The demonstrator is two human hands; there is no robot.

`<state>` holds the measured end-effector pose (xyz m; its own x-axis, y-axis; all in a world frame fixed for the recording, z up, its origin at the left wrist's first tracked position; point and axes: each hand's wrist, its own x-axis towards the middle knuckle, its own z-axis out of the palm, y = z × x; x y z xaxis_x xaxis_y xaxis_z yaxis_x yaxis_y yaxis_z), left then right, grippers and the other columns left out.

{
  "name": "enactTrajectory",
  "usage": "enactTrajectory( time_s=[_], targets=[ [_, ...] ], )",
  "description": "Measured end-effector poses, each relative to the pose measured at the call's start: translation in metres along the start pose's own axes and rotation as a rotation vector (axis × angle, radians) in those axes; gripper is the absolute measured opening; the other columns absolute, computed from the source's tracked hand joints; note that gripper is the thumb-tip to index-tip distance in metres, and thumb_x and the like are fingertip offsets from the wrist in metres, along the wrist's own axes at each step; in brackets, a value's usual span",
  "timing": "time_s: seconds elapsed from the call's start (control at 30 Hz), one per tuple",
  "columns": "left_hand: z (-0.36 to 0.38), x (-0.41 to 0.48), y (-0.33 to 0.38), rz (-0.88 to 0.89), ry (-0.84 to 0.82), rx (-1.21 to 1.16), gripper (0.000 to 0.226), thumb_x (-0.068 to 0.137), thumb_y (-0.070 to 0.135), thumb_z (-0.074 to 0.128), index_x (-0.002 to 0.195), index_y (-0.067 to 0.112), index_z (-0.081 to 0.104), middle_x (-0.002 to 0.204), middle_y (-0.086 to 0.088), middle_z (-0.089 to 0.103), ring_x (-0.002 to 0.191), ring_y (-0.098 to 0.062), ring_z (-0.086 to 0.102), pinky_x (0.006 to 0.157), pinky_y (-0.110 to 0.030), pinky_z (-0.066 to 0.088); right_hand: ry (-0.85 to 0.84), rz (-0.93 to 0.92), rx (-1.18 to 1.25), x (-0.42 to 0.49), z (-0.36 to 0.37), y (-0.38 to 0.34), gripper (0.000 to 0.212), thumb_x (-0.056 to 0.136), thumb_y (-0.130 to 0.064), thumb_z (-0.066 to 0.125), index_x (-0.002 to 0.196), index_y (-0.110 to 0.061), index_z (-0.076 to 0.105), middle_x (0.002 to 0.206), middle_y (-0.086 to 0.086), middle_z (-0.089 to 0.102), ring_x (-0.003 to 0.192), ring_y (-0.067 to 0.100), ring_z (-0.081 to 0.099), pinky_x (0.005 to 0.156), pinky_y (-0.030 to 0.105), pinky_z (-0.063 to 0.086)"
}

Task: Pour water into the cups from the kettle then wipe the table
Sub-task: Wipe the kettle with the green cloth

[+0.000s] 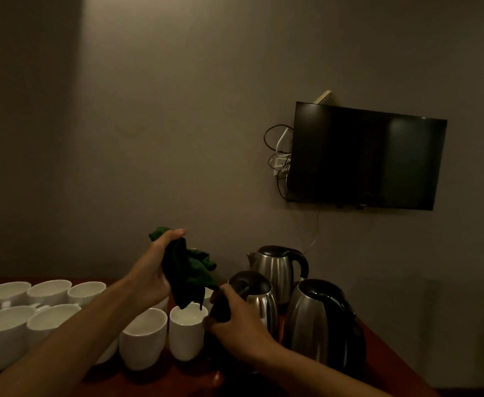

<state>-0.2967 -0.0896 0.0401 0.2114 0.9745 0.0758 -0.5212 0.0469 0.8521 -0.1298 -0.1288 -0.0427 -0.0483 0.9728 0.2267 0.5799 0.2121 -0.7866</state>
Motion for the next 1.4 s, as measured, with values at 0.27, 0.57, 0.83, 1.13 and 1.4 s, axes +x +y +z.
enactTrajectory(
  time_s=[0.27, 0.57, 0.83, 1.13, 1.4],
  targets=[
    [-0.006, 0.003, -0.005, 0.01, 0.0, 0.0, 0.022, 0.097, 0.028, 0.057, 0.107, 0.01, 0.063, 0.076, -0.017, 0.074, 0.068, -0.033, 0.074, 0.079, -0.047, 0.05, 0.129, -0.046, 0.047, 0.01, -0.021, 0.025, 0.022, 0.091, -0.014, 0.067, 0.105, -0.024, 0.053, 0.107, -0.007, 0.061, 0.091, 0.006, 0.063, 0.063, 0.015, 0.053],
    [-0.002, 0.013, -0.026, -0.038, 0.0, -0.02, 0.018, 0.096, 0.027, 0.059, 0.098, 0.01, 0.065, 0.093, -0.018, 0.064, 0.084, -0.036, 0.068, 0.074, -0.047, 0.05, 0.063, 0.007, 0.008, 0.039, -0.05, 0.052, 0.029, 0.089, -0.018, 0.07, 0.102, -0.035, 0.05, 0.125, 0.002, 0.055, 0.108, 0.023, 0.063, 0.072, 0.025, 0.059],
    [0.011, 0.024, -0.047, -0.087, 0.007, -0.001, 0.021, 0.096, 0.027, 0.059, 0.111, 0.013, 0.065, 0.08, -0.018, 0.072, 0.073, -0.035, 0.073, 0.074, -0.048, 0.051, -0.096, 0.044, -0.098, 0.048, -0.069, 0.051, 0.043, 0.093, -0.019, 0.066, 0.124, -0.036, 0.042, 0.133, 0.01, 0.052, 0.11, 0.026, 0.061, 0.078, 0.027, 0.059],
    [0.03, 0.036, -0.051, -0.099, -0.037, -0.013, 0.02, 0.095, 0.027, 0.06, 0.113, 0.018, 0.064, 0.085, -0.017, 0.07, 0.077, -0.035, 0.072, 0.073, -0.048, 0.054, 0.235, -0.175, -0.877, -0.005, -0.148, 0.038, 0.07, 0.086, -0.054, 0.065, 0.147, -0.038, 0.034, 0.121, -0.007, 0.052, 0.108, 0.01, 0.054, 0.082, 0.023, 0.039],
    [0.057, 0.04, -0.07, -0.161, -0.109, 0.002, 0.017, 0.094, 0.028, 0.06, 0.101, 0.014, 0.067, 0.082, -0.016, 0.068, 0.083, -0.033, 0.065, 0.09, -0.05, 0.049, 0.176, 0.142, -0.783, -0.026, -0.176, 0.089, 0.083, 0.075, -0.069, 0.065, 0.147, -0.05, 0.028, 0.143, -0.011, 0.041, 0.126, 0.017, 0.05, 0.098, 0.034, 0.045]
  ],
)
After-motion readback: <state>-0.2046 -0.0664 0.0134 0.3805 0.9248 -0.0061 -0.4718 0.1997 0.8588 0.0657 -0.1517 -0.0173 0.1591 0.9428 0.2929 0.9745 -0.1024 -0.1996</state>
